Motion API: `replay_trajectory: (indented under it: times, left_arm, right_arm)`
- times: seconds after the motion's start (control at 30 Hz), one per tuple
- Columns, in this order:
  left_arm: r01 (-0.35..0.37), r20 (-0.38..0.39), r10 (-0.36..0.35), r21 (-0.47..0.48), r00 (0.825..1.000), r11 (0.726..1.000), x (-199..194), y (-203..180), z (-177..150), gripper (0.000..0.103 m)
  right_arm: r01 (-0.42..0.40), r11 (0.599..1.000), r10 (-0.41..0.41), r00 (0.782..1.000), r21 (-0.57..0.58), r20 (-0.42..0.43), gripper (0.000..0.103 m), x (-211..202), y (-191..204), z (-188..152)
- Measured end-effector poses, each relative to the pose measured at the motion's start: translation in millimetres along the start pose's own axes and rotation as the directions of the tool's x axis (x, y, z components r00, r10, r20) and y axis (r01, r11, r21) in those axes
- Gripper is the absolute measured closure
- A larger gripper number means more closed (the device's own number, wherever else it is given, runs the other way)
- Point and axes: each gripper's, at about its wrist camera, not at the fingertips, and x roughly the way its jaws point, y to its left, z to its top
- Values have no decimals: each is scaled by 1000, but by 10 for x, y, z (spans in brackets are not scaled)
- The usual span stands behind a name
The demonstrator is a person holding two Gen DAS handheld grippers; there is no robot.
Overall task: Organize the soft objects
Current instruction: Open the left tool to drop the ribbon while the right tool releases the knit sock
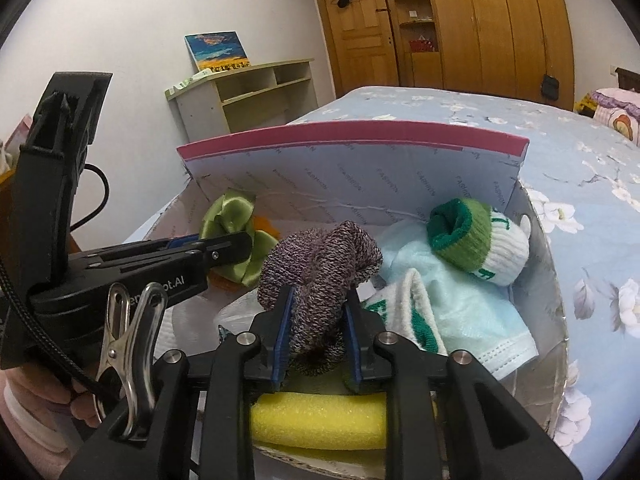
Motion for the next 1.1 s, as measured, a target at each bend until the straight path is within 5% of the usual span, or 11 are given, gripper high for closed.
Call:
replay_trajectory:
  times: [0.33, 0.4, 1.1]
  left_arm:
    - [17, 4, -17, -17, 1000, 1000, -173, 5, 17, 54]
    - [-5, 13, 5, -8, 1000, 1000, -213, -26, 21, 41]
    - [-38, 86, 41, -40, 995, 998, -1093, -96, -146, 40]
  right_arm:
    - [30, 998, -32, 999, 54, 41, 51, -156, -78, 26]
    - [34, 998, -37, 998, 62, 50, 45, -194, -91, 37]
    - [32, 996, -42, 991, 79, 127, 43, -948, 65, 26]
